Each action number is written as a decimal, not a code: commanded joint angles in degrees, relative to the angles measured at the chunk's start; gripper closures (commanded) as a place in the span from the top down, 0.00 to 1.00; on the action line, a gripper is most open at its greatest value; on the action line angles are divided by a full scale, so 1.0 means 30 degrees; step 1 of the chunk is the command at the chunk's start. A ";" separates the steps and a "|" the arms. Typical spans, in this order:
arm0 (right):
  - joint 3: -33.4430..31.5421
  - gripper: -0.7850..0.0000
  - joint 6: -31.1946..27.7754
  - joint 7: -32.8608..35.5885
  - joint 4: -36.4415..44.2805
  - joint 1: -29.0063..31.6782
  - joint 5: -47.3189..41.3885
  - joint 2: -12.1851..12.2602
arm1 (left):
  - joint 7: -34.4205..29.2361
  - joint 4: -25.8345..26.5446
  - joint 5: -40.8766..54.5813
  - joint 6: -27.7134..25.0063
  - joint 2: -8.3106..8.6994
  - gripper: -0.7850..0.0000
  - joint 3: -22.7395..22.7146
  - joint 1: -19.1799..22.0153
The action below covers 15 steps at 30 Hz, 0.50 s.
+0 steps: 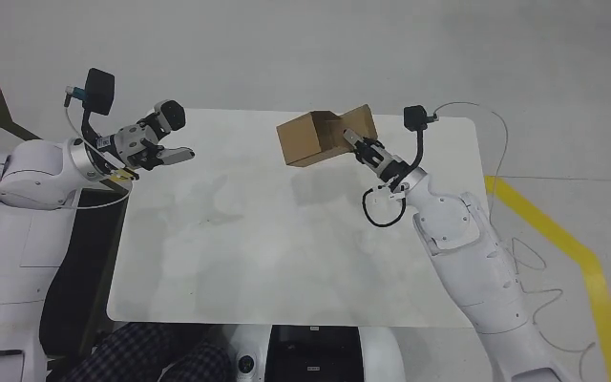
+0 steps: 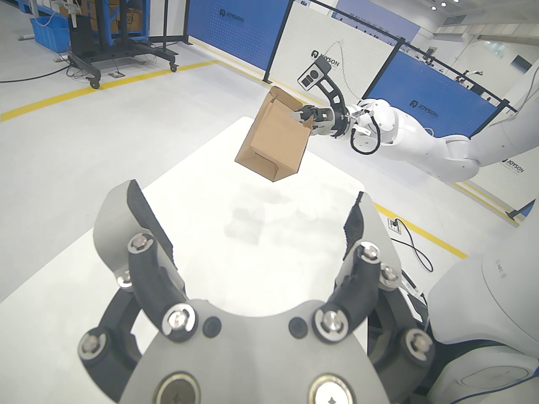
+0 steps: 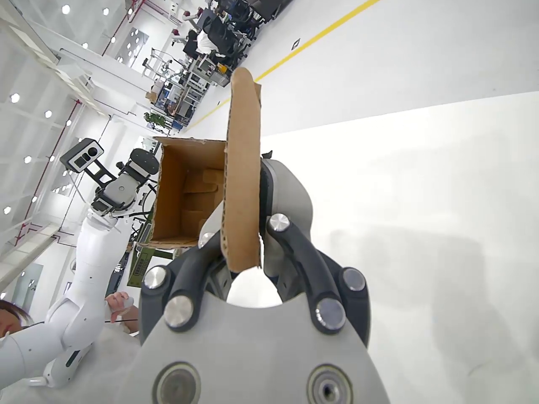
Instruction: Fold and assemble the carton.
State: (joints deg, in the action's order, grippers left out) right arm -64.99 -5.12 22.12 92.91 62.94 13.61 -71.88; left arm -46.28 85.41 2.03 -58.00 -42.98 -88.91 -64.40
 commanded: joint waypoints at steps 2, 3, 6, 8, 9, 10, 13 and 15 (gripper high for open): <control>0.0000 0.00 0.0000 0.0000 0.0000 0.0000 0.0000 0.0000 | 0.0000 0.0000 0.0000 0.0000 0.0000 1.00 0.0000 0.0000; 0.0000 0.00 0.0000 0.0000 0.0000 0.0000 0.0000 0.0000 | 0.0000 0.0000 0.0000 0.0000 0.0000 1.00 0.0000 0.0000; 0.0000 0.00 0.0000 0.0000 0.0000 0.0000 0.0000 0.0000 | 0.0000 0.0000 0.0000 0.0000 0.0000 1.00 0.0000 0.0000; 0.0085 0.00 0.0175 -0.0048 0.0094 0.0211 -0.0911 -0.0070 | 0.0000 0.0000 0.0000 0.0000 0.0000 1.00 0.0000 0.0000; 0.0101 0.00 0.0412 -0.0079 0.0085 0.0192 -0.1119 -0.0101 | 0.0303 0.0315 -0.0749 0.0176 -0.0007 1.00 -0.0154 0.0014; 0.0150 0.00 0.0660 0.0091 0.0121 0.0181 -0.1638 -0.0141 | 0.0531 0.0559 -0.1616 0.0051 -0.0018 1.00 -0.0266 -0.0003; 0.0119 0.00 0.1443 0.0171 0.0206 0.0177 -0.3143 -0.0253 | 0.1987 0.1798 -0.4785 0.0000 -0.0131 1.00 -0.0359 -0.0182; 0.0035 0.00 0.1809 0.0071 0.0344 0.0218 -0.3828 -0.0304 | 0.3459 0.2448 -0.6516 0.0000 -0.0205 1.00 -0.0345 -0.0345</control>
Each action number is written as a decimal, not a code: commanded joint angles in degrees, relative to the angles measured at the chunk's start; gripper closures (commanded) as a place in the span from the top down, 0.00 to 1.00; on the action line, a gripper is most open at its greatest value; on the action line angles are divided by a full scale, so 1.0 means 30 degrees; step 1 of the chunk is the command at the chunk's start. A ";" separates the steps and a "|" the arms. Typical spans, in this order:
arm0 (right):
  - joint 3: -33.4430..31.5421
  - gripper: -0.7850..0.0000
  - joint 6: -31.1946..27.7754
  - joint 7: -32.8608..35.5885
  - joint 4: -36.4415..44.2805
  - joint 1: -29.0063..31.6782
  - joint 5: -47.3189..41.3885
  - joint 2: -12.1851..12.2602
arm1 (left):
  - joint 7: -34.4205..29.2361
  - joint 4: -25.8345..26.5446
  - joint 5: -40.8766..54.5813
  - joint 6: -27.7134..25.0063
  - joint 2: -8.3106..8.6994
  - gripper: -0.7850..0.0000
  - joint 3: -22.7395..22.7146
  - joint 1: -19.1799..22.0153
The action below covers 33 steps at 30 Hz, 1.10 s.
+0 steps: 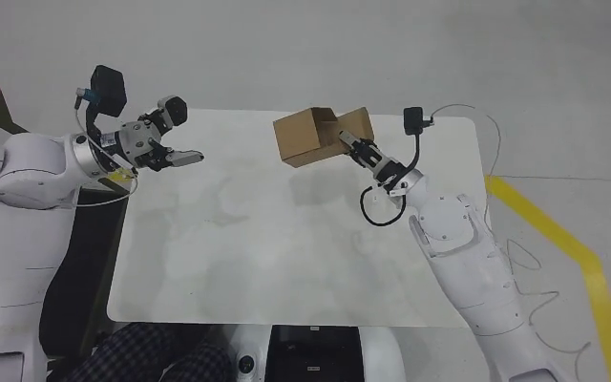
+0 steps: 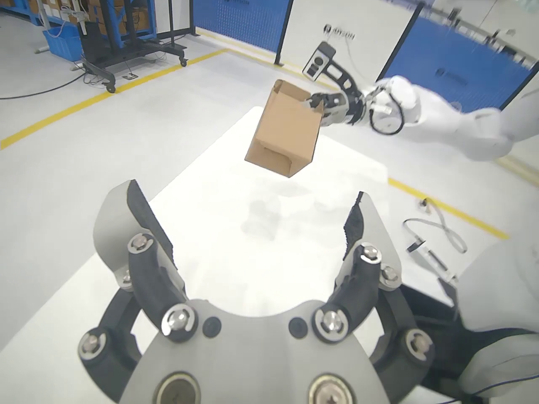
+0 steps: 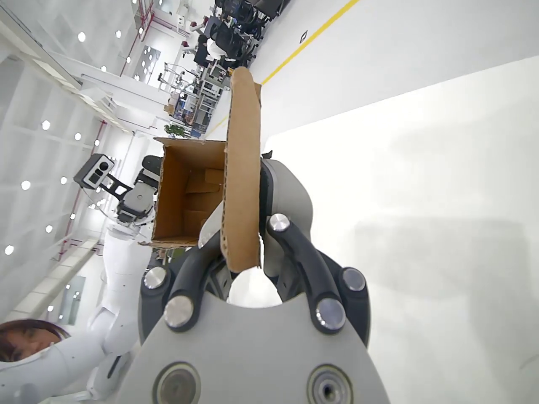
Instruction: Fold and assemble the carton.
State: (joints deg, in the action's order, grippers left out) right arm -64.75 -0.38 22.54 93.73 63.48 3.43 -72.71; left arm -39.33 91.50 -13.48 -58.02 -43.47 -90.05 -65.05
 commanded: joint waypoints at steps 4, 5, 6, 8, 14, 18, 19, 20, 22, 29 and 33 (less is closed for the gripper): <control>-0.0269 0.00 0.1311 -0.0168 0.0622 0.0444 -0.1300 -0.0056 | 0.4962 0.0949 -0.4477 0.0006 -0.0072 1.00 0.0624 -0.0769; -0.0336 0.00 0.1517 -0.0241 0.0830 0.0623 -0.1515 -0.0059 | 0.6016 0.0953 -0.4950 0.0006 -0.0046 1.00 0.0829 -0.0903; -0.0407 0.00 0.1694 -0.0346 0.1012 0.0810 -0.1596 -0.0055 | 0.7082 0.0892 -0.5278 0.0006 -0.0012 1.00 0.1067 -0.1045; -0.0530 0.00 0.1899 -0.0566 0.1340 0.1257 -0.2216 -0.0075 | 0.9016 0.0825 -0.6372 0.0006 0.0104 1.00 0.1519 -0.1173; -0.0544 0.00 0.2424 -0.0764 0.2052 0.2128 -0.2531 -0.0081 | 1.5313 0.0166 -1.0395 0.0006 0.0559 1.00 0.3779 -0.1203; -0.0595 0.00 0.2592 -0.0886 0.2542 0.2590 -0.2726 -0.0084 | 1.8526 -0.0930 -1.3044 0.0006 0.1045 1.00 0.5885 -0.0622; -0.0622 0.00 0.2616 -0.0923 0.2637 0.2710 -0.2809 -0.0085 | 1.9274 -0.1188 -1.3566 0.0006 0.1172 1.00 0.6450 -0.0376; -0.0644 0.00 0.2625 -0.0938 0.2732 0.2815 -0.2793 -0.0080 | 2.0039 -0.1459 -1.4068 0.0006 0.1297 1.00 0.7004 -0.0090; -0.0680 0.00 0.2605 -0.0977 0.2866 0.3028 -0.2770 -0.0072 | 2.1477 -0.1998 -1.4899 0.0006 0.1530 1.00 0.8155 0.0557; -0.0385 0.00 0.2572 -0.1454 0.2963 0.3415 -0.2762 -0.0147 | 2.5764 -0.3722 -1.7954 0.0006 0.1910 1.00 1.2034 0.3728; -0.0277 0.00 0.2503 -0.1757 0.2909 0.3398 -0.2792 -0.0192 | 2.6600 -0.4260 -1.8410 0.0006 0.1881 1.00 1.2912 0.4516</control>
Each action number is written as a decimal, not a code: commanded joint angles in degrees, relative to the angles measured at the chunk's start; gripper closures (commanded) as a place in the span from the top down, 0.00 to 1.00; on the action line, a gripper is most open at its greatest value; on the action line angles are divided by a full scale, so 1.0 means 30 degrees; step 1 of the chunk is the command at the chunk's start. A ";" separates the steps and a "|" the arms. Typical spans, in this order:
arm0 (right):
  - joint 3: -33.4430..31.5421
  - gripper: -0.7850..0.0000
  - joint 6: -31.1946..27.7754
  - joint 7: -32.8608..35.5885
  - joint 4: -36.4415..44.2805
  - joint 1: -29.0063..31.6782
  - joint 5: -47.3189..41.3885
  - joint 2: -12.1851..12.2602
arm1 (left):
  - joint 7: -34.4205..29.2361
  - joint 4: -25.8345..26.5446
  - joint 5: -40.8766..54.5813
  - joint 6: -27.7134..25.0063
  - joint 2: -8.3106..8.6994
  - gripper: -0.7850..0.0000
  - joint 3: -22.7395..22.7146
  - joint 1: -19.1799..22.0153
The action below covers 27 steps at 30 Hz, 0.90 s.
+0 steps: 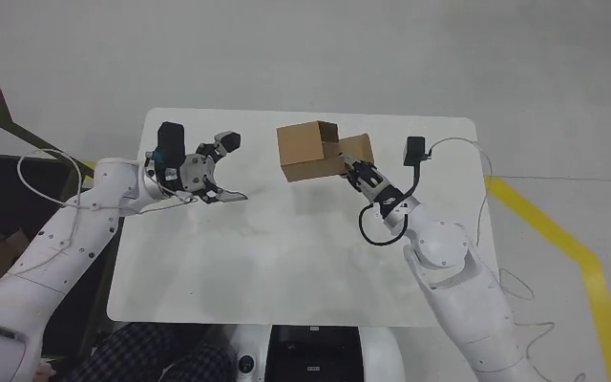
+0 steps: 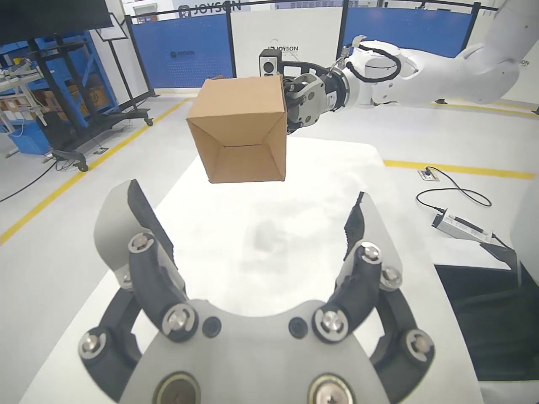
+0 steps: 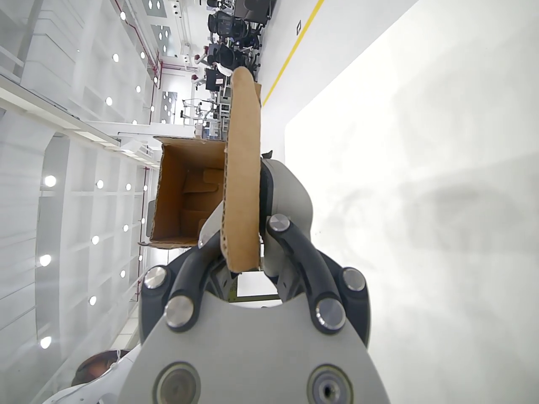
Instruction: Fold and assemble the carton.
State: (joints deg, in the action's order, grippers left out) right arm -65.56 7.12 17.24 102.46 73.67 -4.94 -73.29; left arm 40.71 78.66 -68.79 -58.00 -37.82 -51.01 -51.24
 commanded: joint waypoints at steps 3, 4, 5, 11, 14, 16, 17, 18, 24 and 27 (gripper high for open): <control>-0.0005 0.00 0.0002 0.0011 0.0000 0.0000 0.0001 0.0002 | -0.0080 0.0019 0.0027 0.0000 -0.0002 1.00 -0.0103 -0.0087; -0.0005 0.00 0.0002 0.0011 0.0000 0.0000 0.0001 0.0002 | -0.0080 0.0019 0.0027 0.0000 -0.0002 1.00 -0.0103 -0.0087; -0.0005 0.00 0.0002 0.0011 0.0000 0.0000 0.0001 0.0002 | -0.0080 0.0019 0.0027 0.0000 -0.0002 1.00 -0.0103 -0.0087; -0.0005 0.00 0.0002 0.0011 0.0000 0.0000 0.0001 0.0002 | -0.0080 0.0019 0.0027 0.0000 -0.0002 1.00 -0.0103 -0.0087; 0.0236 0.00 -0.0186 0.0048 -0.0031 -0.0040 0.0183 -0.0036 | -0.0254 0.0051 0.0094 0.0310 -0.0019 1.00 -0.0145 -0.0143; 0.0386 0.00 -0.0244 -0.0013 -0.0164 -0.0203 0.0207 -0.0082 | -0.0749 0.0364 0.0352 0.0649 -0.0086 1.00 -0.0218 -0.0289; 0.0455 0.00 -0.0302 -0.0091 -0.0205 -0.0251 0.0225 -0.0105 | -0.0949 0.0583 0.0242 0.0724 -0.0122 1.00 -0.0243 -0.0273; 0.0514 0.00 -0.0356 -0.0183 -0.0242 -0.0280 0.0245 -0.0127 | -0.0997 0.0704 0.0243 0.0721 -0.0170 1.00 -0.0238 -0.0292; 0.0606 0.00 -0.0712 -0.1035 -0.0401 -0.0049 0.0325 -0.0220 | -0.1060 0.0870 0.0170 0.1066 -0.0597 1.00 -0.0030 -0.0116; 0.0562 0.00 -0.0782 -0.1099 -0.0422 -0.0010 0.0428 -0.0218 | -0.1023 0.0830 0.0280 0.1193 -0.0645 1.00 -0.0026 -0.0139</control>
